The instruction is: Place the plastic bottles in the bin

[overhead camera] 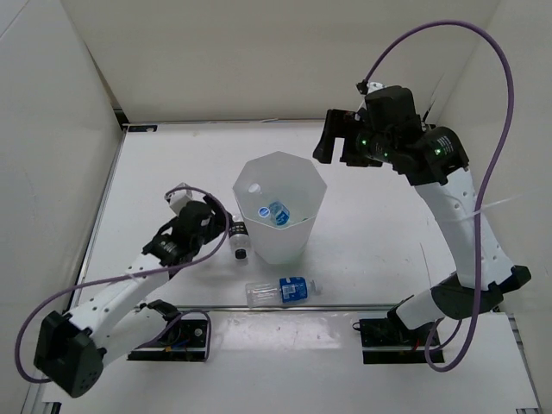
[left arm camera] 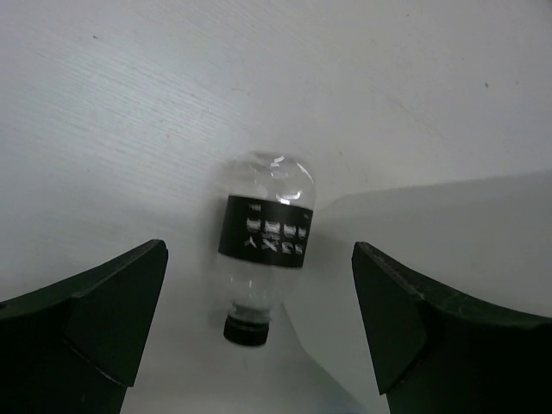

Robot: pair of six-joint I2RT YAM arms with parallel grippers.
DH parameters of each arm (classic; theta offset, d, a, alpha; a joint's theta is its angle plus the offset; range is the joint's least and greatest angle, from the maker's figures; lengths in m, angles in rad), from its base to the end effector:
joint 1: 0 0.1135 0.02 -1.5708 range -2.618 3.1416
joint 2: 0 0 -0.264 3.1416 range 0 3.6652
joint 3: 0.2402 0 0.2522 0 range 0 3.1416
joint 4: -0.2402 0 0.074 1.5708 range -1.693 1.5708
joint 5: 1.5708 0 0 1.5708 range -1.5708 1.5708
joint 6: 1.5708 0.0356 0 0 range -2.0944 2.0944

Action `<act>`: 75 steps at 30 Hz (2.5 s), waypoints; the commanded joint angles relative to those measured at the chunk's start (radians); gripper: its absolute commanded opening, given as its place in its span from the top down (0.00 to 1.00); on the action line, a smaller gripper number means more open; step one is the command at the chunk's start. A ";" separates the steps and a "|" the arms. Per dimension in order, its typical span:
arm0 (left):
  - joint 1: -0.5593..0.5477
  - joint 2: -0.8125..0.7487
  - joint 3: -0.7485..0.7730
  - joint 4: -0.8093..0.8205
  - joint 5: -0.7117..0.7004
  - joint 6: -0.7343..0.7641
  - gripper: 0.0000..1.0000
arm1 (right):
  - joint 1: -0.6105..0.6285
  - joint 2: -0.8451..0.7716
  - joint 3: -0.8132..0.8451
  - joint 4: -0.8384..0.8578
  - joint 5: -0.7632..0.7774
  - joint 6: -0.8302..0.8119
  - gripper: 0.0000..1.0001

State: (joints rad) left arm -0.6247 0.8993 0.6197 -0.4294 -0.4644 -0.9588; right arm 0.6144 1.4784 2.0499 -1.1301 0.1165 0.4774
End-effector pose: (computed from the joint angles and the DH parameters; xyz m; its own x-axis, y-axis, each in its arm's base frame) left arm 0.1619 -0.0971 0.2413 -0.5057 -0.5376 -0.6747 -0.2903 0.8425 -0.4537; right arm 0.2164 0.1476 0.5014 -0.6107 0.1276 -0.7815 -0.2380 0.9117 0.3349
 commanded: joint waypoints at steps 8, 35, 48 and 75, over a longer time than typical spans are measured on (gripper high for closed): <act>0.299 0.358 0.075 0.420 0.706 0.294 0.00 | -0.044 -0.032 -0.080 -0.016 -0.069 -0.057 0.00; 0.270 0.573 0.028 0.389 0.923 0.364 0.42 | -0.094 -0.096 -0.195 0.003 -0.051 -0.048 0.00; 0.270 0.570 0.048 0.350 0.932 0.393 0.47 | -0.169 -0.136 -0.266 0.012 -0.094 -0.029 0.00; 0.230 0.790 0.183 0.350 1.104 0.440 0.46 | -0.208 -0.164 -0.318 0.003 -0.121 -0.020 0.00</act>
State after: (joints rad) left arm -0.3820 1.6894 0.8017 -0.0406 0.6632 -0.5495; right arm 0.4118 1.3430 1.7473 -1.1461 0.0032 0.4629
